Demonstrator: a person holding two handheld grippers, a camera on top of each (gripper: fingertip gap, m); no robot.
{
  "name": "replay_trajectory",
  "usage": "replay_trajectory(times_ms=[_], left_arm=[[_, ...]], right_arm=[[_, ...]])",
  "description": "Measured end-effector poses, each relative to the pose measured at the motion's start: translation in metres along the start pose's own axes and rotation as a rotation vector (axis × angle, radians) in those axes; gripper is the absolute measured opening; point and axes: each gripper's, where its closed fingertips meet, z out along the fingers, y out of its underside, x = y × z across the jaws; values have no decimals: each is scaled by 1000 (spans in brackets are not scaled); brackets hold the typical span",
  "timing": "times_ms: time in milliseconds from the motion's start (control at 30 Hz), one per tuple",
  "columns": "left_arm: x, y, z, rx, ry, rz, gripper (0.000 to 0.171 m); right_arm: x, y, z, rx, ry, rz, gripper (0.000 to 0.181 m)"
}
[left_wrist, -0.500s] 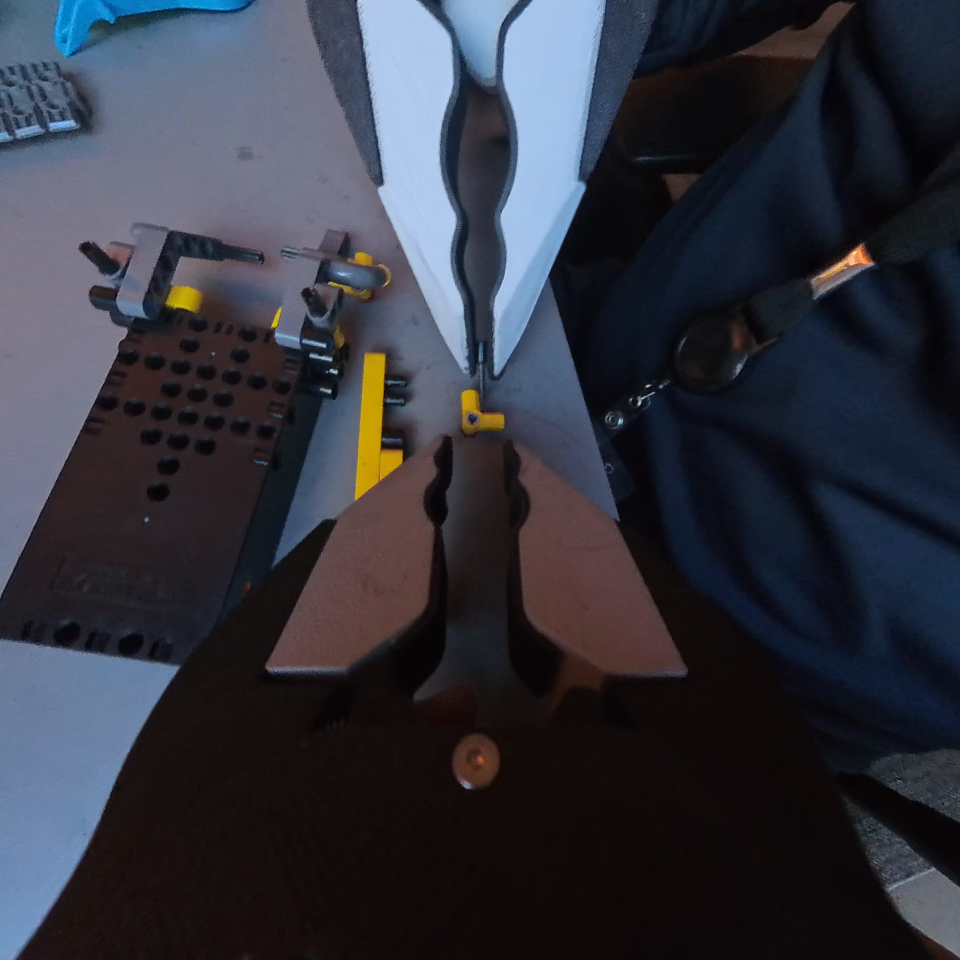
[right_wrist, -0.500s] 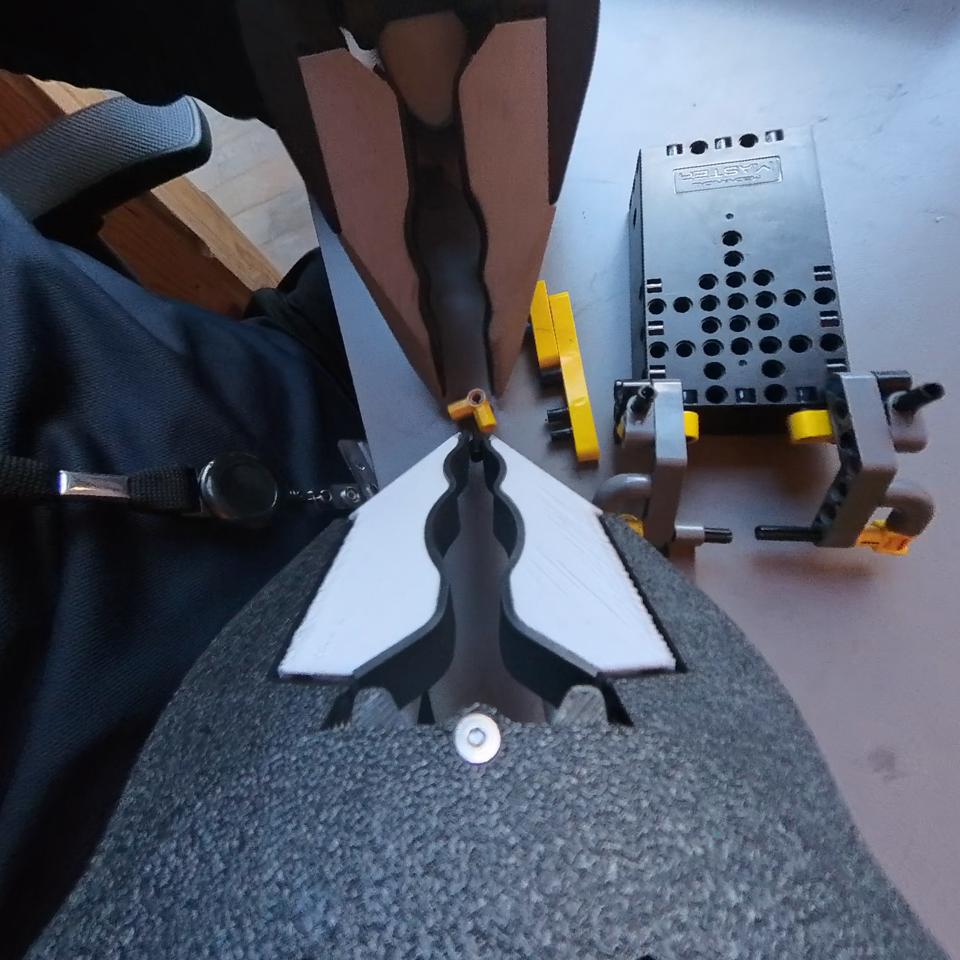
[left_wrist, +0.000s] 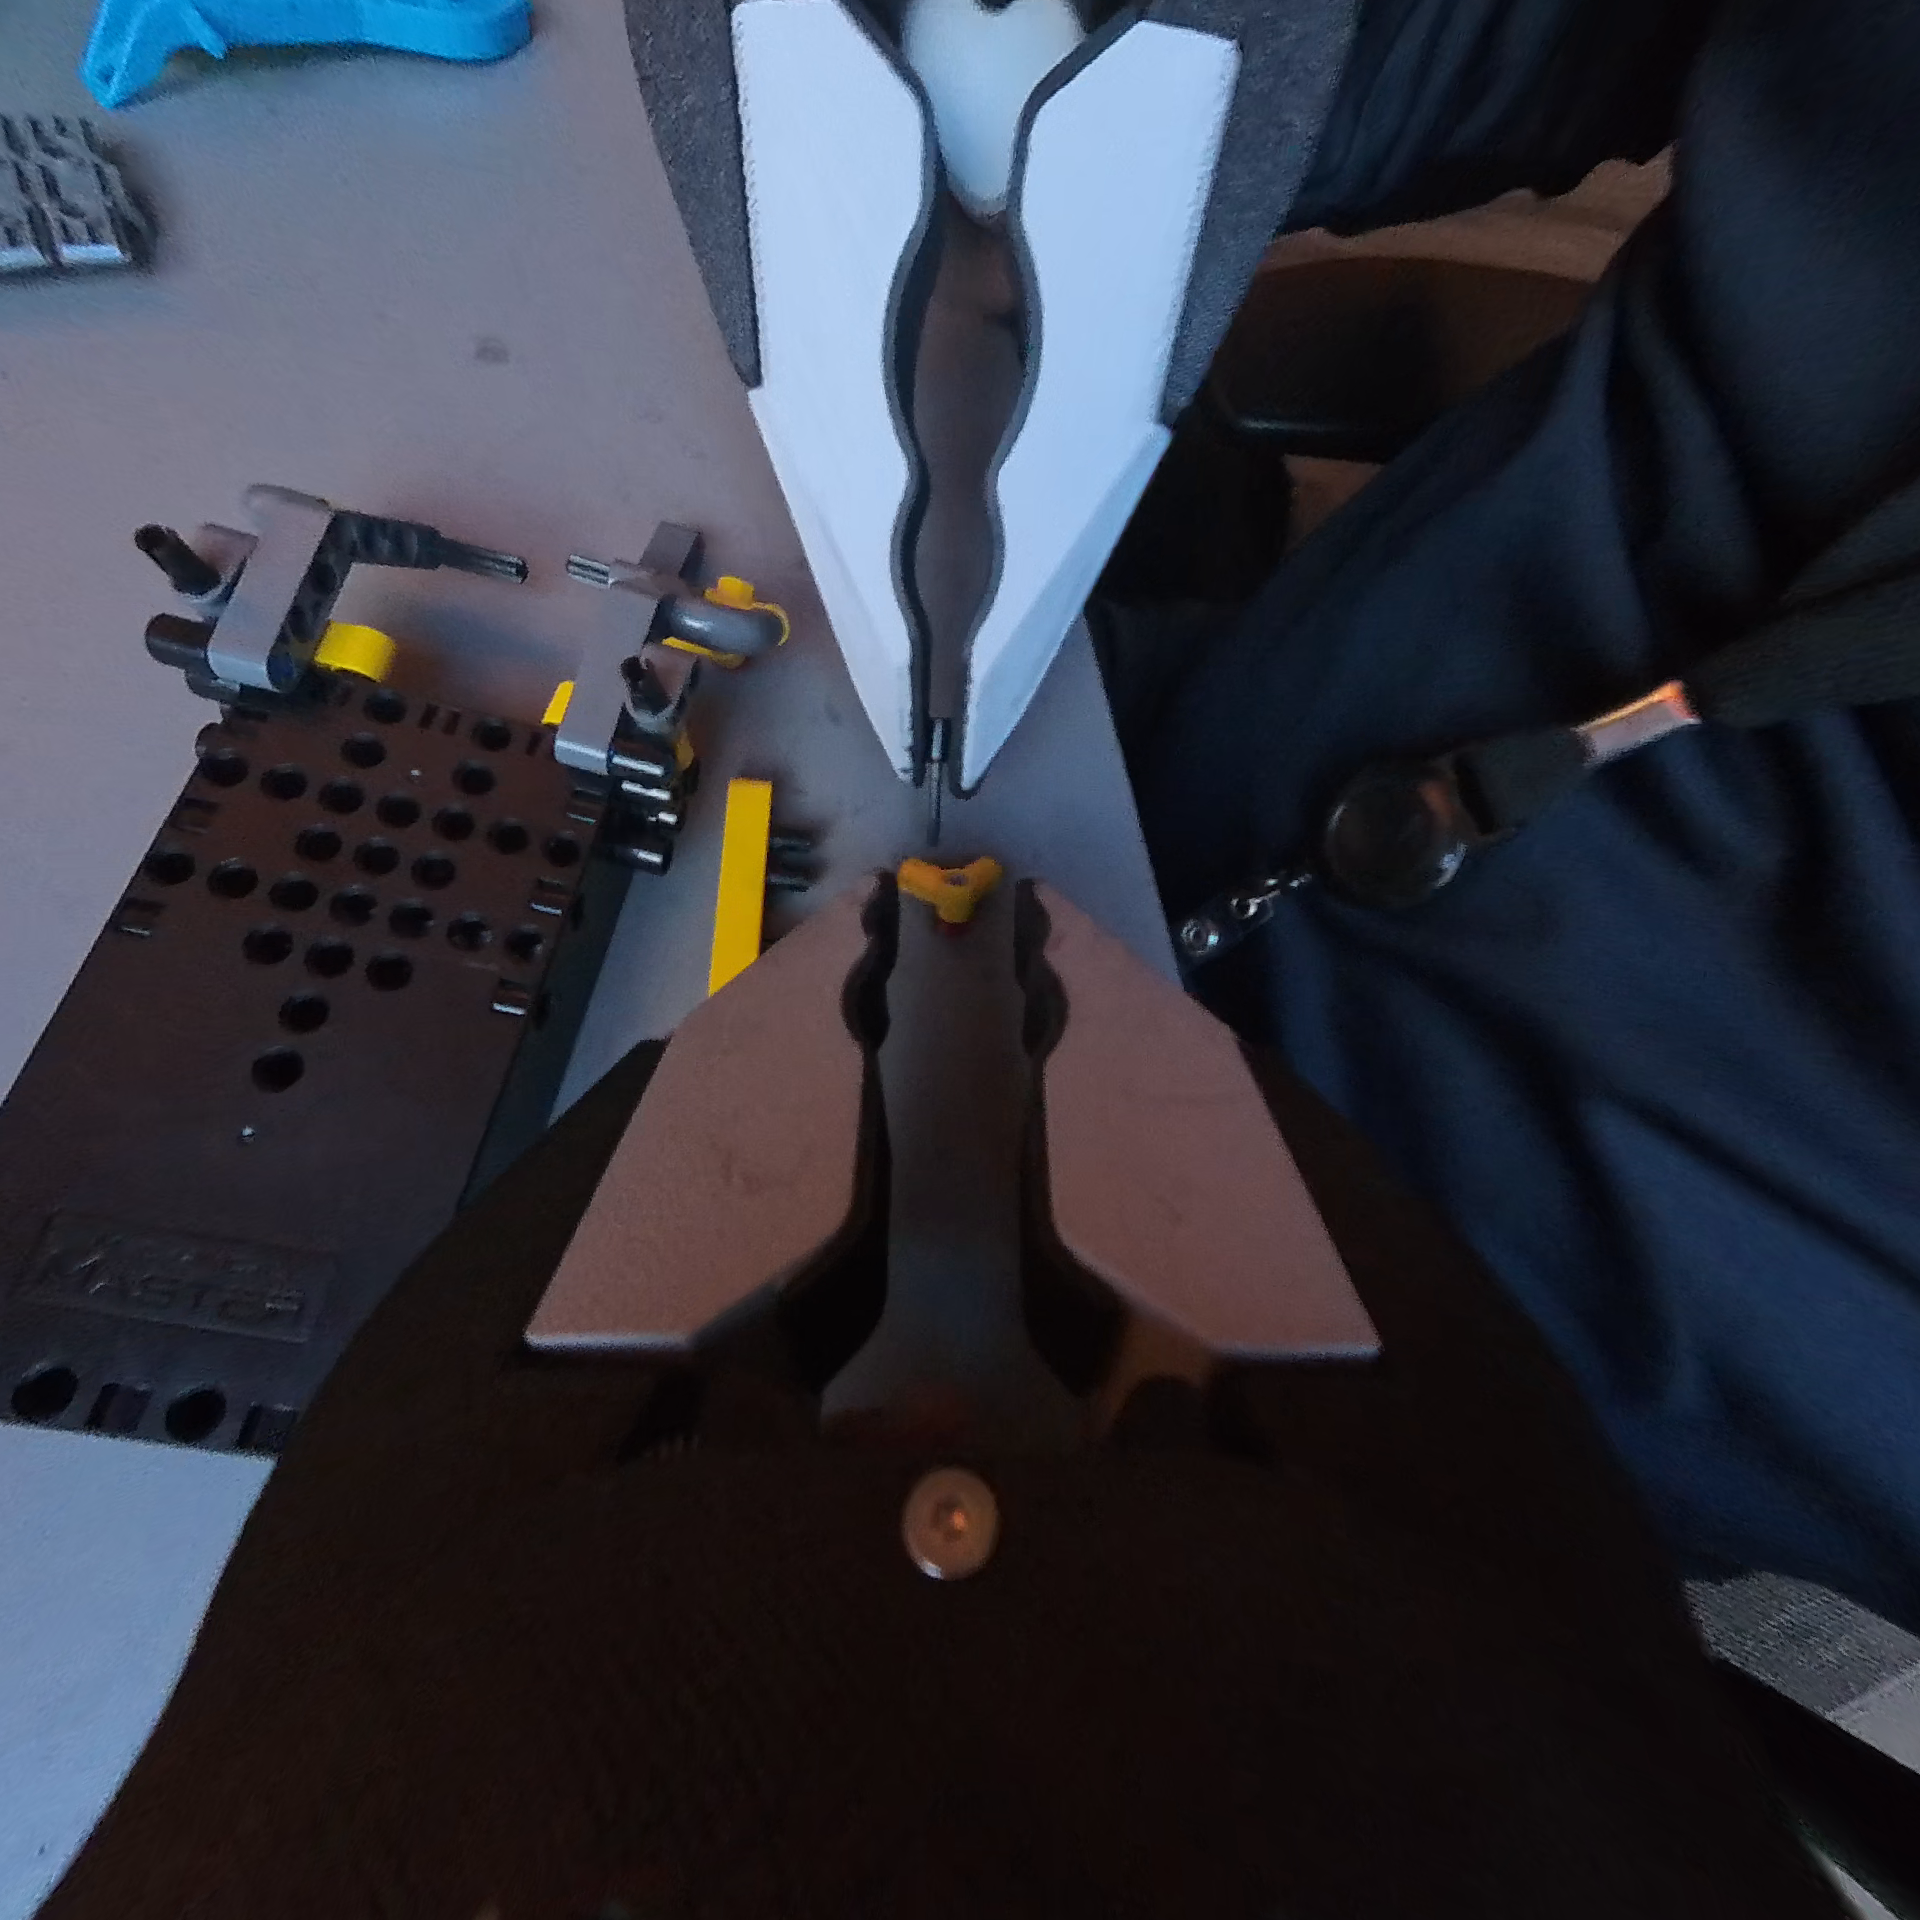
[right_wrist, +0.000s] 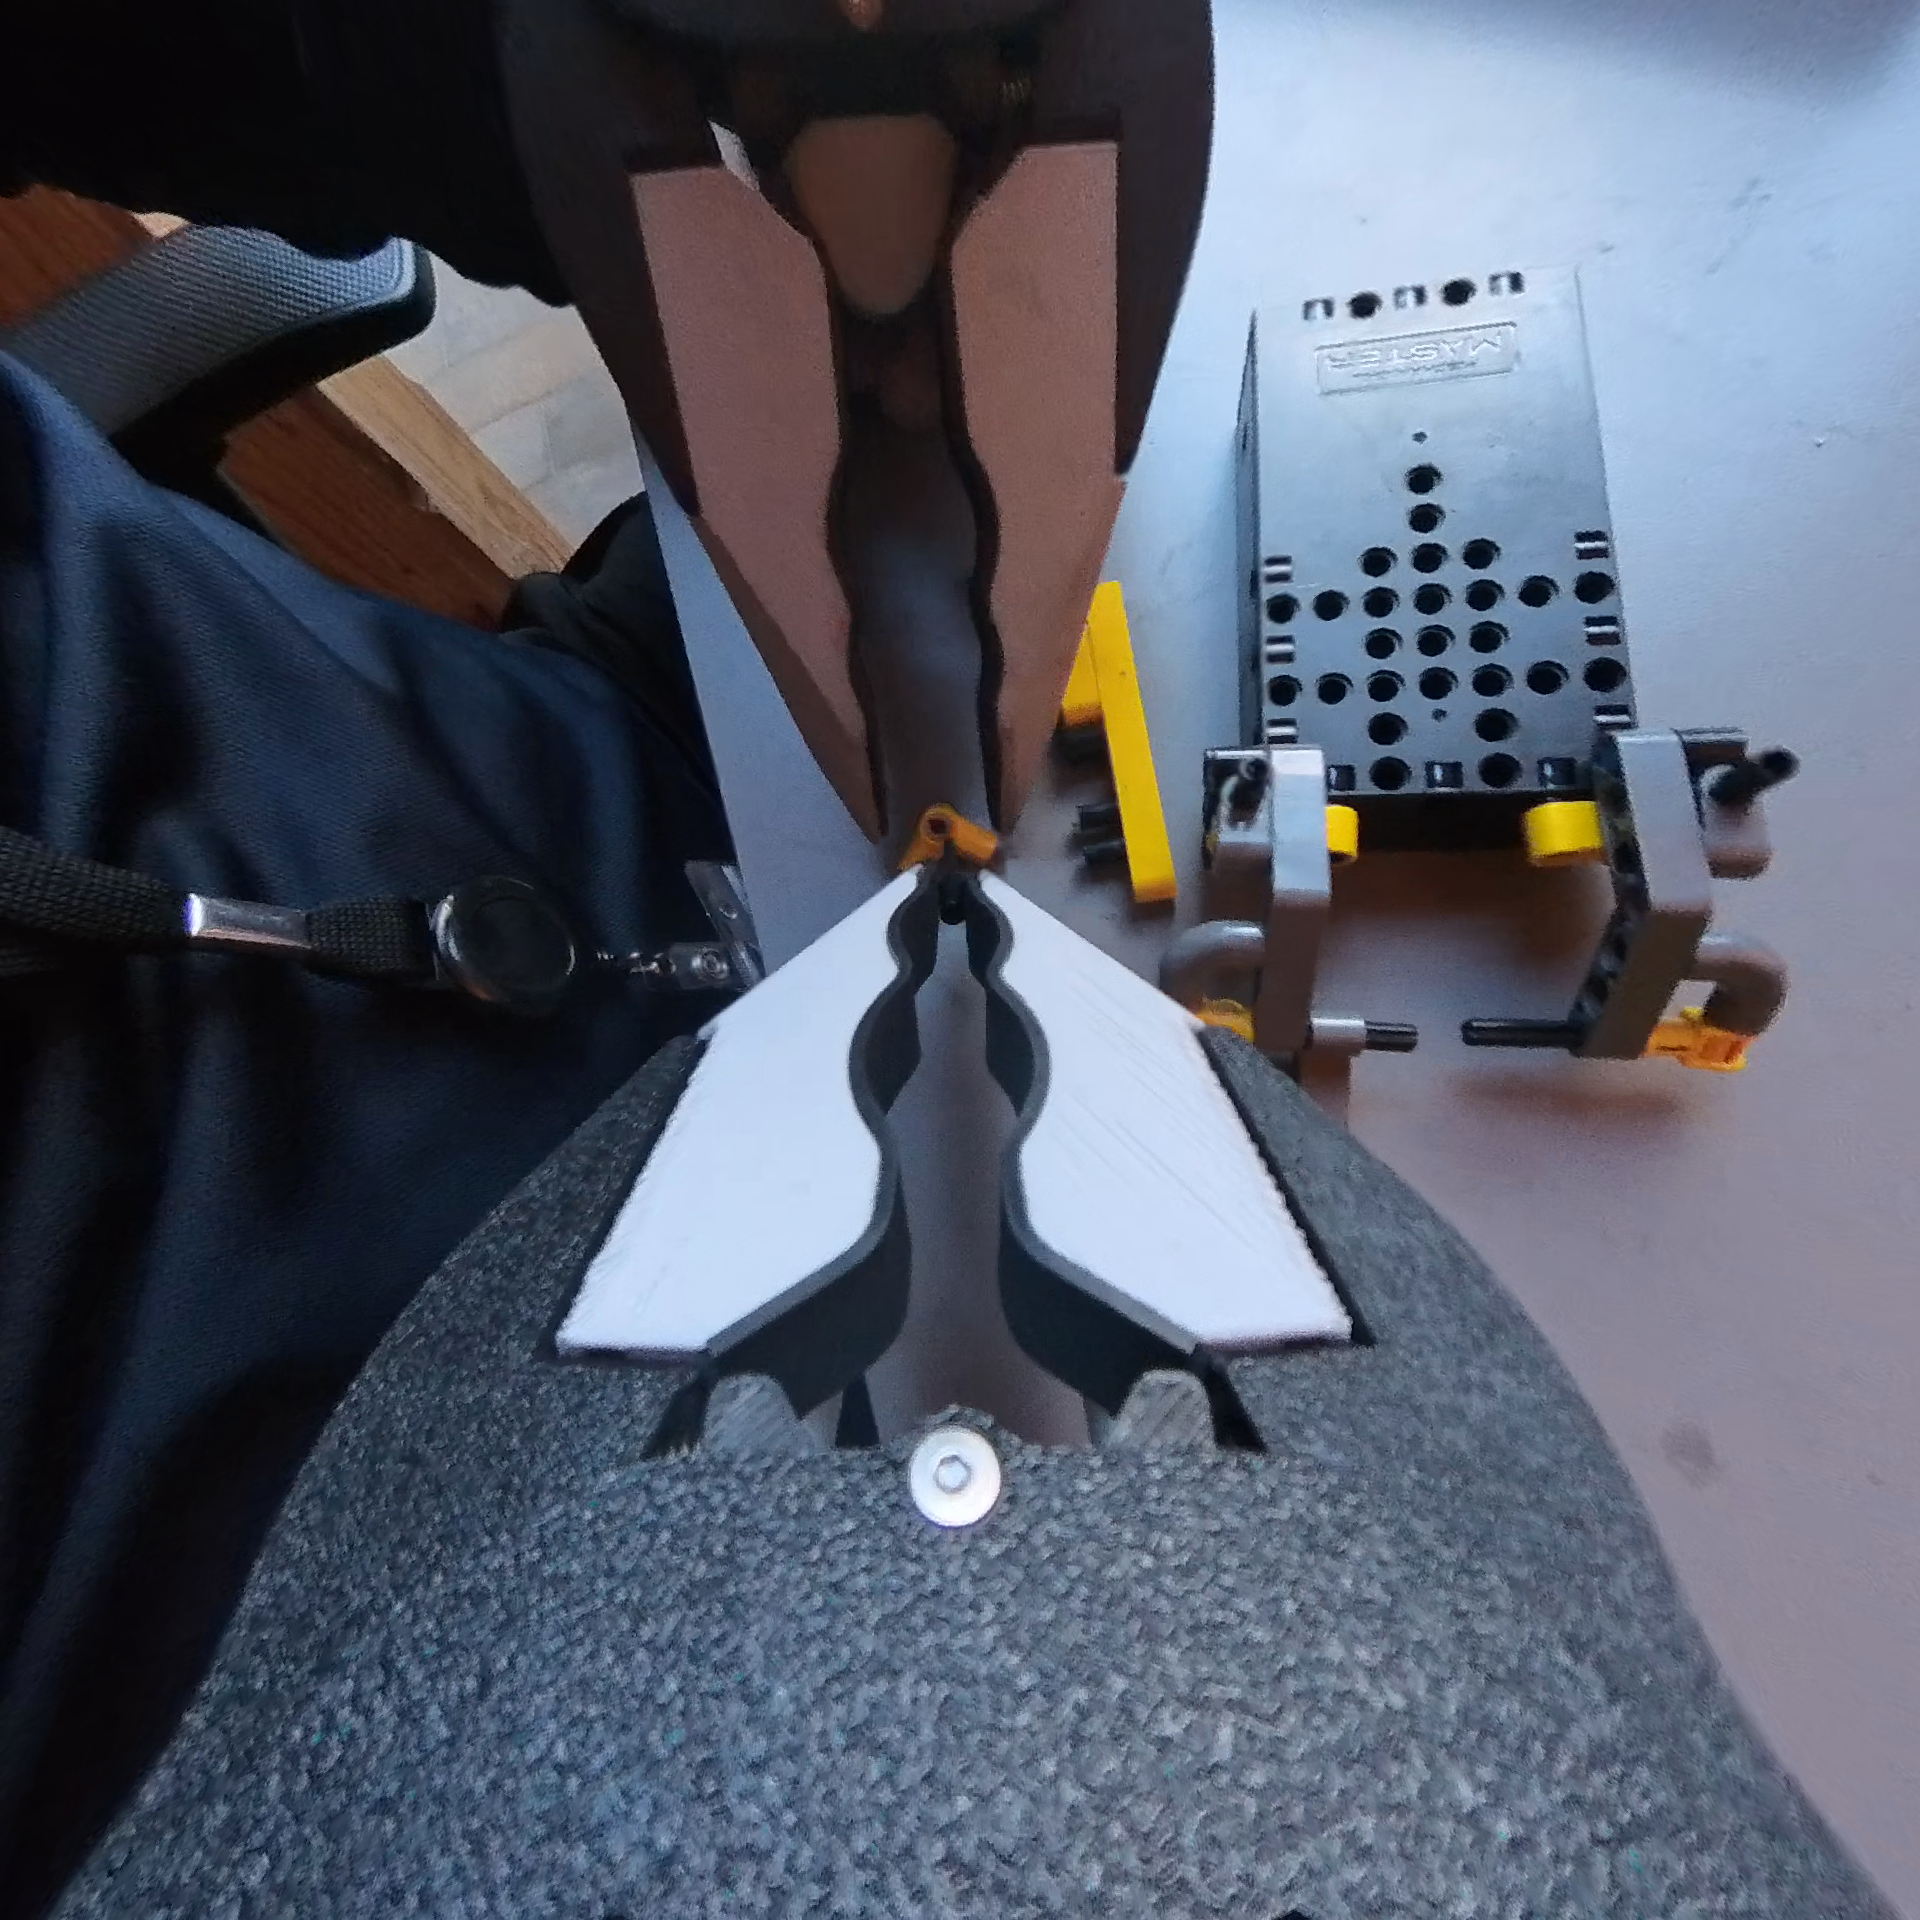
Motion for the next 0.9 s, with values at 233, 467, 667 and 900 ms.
replay_trajectory(times_ms=[233,467,667,900], left_arm=[[0,4,6,-43,-10,10,16],[0,4,6,-42,-9,5,16],[-1,3,7,-42,-21,18,17],[-1,3,8,-47,-10,27,8]], right_arm=[[-3,0,3,-9,3,-14,3],[-2,1,3,-2,-12,6,3],[-1,0,3,6,-13,10,3],[-4,2,6,5,-26,5,3]])
